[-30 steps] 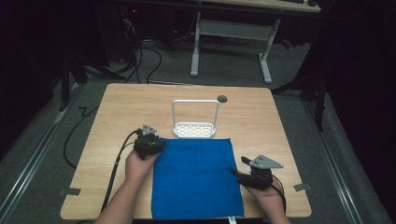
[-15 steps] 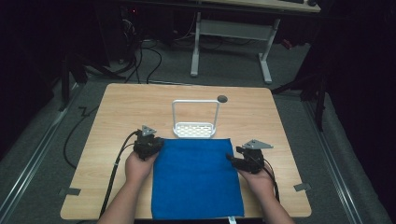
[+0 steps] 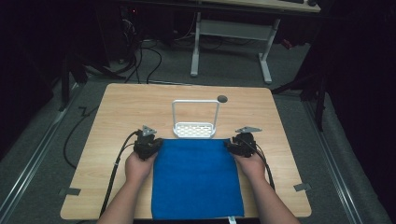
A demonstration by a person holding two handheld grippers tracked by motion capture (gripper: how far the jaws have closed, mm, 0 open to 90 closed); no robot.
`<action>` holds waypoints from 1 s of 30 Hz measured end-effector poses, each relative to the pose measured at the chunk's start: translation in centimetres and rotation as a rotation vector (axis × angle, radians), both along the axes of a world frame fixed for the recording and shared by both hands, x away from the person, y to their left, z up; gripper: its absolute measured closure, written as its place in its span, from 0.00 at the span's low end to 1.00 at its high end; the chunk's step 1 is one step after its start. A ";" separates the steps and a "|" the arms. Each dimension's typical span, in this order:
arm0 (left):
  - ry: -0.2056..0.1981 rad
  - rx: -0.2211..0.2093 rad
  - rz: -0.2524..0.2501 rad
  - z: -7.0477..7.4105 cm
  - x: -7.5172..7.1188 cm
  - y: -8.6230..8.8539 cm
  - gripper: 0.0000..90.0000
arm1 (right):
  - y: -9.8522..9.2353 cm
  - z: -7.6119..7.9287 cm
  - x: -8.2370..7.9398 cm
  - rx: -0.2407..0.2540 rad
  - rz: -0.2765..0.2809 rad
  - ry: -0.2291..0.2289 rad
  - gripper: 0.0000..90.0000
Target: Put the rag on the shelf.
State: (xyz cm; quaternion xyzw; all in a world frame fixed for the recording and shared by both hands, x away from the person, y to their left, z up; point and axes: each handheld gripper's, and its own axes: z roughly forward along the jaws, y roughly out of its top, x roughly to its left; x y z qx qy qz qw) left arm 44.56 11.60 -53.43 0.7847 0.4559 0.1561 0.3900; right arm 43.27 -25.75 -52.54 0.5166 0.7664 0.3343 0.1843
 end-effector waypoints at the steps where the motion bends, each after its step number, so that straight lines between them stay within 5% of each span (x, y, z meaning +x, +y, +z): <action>1: 0.000 0.000 0.000 0.0 0.0 0.0 0.95 | 0.1 -0.1 0.1 -0.008 -0.002 -0.006 0.58; 7: -0.006 -0.001 -0.009 0.0 0.0 0.0 0.96 | 0.7 -0.1 0.0 -0.057 0.022 -0.027 0.74; 15: -0.004 -0.002 -0.013 0.0 0.1 0.1 0.97 | 1.0 -0.2 0.0 -0.041 0.036 -0.032 0.98; 20: -0.009 0.004 -0.014 0.0 0.0 0.0 0.97 | 1.1 -0.1 -0.1 -0.054 0.051 -0.037 0.99; 25: -0.038 -0.106 -0.046 0.5 -0.4 1.1 0.97 | 0.7 0.9 -2.2 0.025 0.055 -0.135 0.99; 30: -0.053 -0.095 -0.056 1.2 -0.9 1.0 0.97 | 0.9 1.4 -4.0 0.058 0.073 -0.210 0.99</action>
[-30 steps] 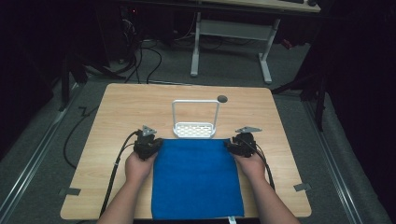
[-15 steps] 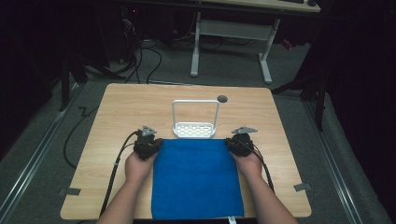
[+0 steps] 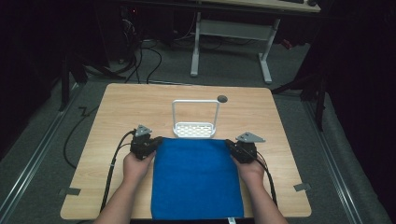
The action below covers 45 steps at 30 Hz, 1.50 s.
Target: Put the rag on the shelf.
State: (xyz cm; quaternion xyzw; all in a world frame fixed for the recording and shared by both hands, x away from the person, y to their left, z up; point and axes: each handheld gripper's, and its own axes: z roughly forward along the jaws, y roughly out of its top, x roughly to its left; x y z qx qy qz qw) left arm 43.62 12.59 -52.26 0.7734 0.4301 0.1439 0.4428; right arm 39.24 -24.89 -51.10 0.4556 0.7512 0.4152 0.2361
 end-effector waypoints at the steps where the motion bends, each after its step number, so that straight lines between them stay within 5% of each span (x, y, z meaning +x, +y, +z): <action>1: -0.018 0.010 -0.009 0.3 -0.5 -0.2 0.97 | 0.0 0.1 -0.2 0.010 0.005 -0.006 0.99; 9: -0.138 0.008 -0.011 2.2 -3.0 -0.7 0.97 | -0.1 2.0 -2.1 0.057 0.021 -0.076 0.99; 16: -0.172 -0.053 0.002 3.8 -4.2 0.0 0.97 | -0.3 2.9 -2.6 0.086 0.033 -0.112 0.99; 34: -0.282 -0.091 0.000 7.2 -5.9 0.3 0.97 | -0.2 5.7 -3.9 0.126 0.062 -0.201 0.99; 45: -0.372 -0.115 0.002 9.6 -7.4 0.5 0.97 | -0.4 8.5 -5.6 0.152 0.075 -0.304 0.99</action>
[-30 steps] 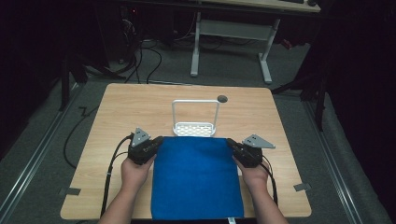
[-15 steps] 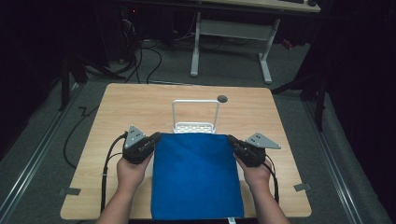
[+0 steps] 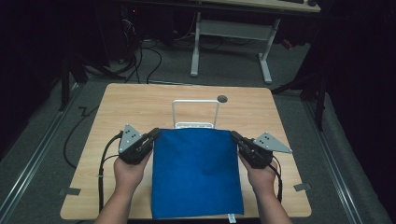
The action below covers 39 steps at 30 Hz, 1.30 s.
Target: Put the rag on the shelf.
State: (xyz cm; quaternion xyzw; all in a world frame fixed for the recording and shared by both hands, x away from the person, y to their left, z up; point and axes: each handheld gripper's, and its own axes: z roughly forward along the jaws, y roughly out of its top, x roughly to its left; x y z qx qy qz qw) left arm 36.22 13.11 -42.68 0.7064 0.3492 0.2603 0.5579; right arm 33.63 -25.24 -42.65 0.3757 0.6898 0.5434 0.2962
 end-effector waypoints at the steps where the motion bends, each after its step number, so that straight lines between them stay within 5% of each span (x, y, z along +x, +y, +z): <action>1: -0.010 -0.005 0.000 0.3 -0.2 0.1 0.97 | 0.0 0.2 -0.1 0.004 0.000 -0.009 0.99; 22: -0.188 -0.088 -0.024 5.3 -3.4 0.6 0.98 | -0.6 5.3 -3.4 0.075 0.008 -0.191 0.99; 31: -0.226 -0.104 -0.027 6.8 -3.0 0.8 0.98 | -0.2 7.4 -3.5 0.103 0.043 -0.236 0.99; 39: -0.256 -0.102 -0.011 9.1 -1.1 1.3 0.98 | -0.3 10.2 -1.5 0.082 0.030 -0.262 0.99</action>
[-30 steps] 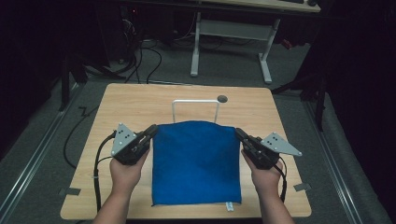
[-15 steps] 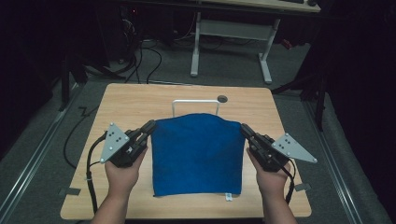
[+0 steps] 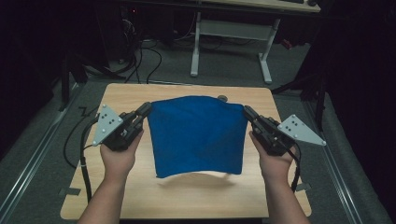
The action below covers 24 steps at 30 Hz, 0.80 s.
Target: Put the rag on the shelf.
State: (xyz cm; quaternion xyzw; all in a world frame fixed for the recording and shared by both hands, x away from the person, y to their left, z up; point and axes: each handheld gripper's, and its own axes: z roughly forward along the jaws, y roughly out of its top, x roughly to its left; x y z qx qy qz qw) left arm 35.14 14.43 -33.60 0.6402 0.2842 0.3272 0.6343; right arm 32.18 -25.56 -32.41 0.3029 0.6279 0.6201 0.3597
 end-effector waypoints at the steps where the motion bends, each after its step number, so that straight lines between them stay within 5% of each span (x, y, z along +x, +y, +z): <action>1: -0.015 0.006 0.011 0.6 0.4 0.0 0.98 | 0.1 0.3 0.3 -0.004 -0.007 -0.004 0.99; 11: -0.025 0.039 0.058 2.1 3.2 -0.6 0.98 | 0.5 1.8 2.8 -0.014 -0.036 0.001 0.99; 15: -0.007 0.092 0.105 2.8 5.5 -0.9 0.98 | 0.6 2.5 4.7 -0.018 -0.071 0.015 0.99; 24: -0.012 0.119 0.147 3.7 8.7 -1.0 0.98 | -0.1 2.9 8.4 -0.020 -0.125 0.046 0.99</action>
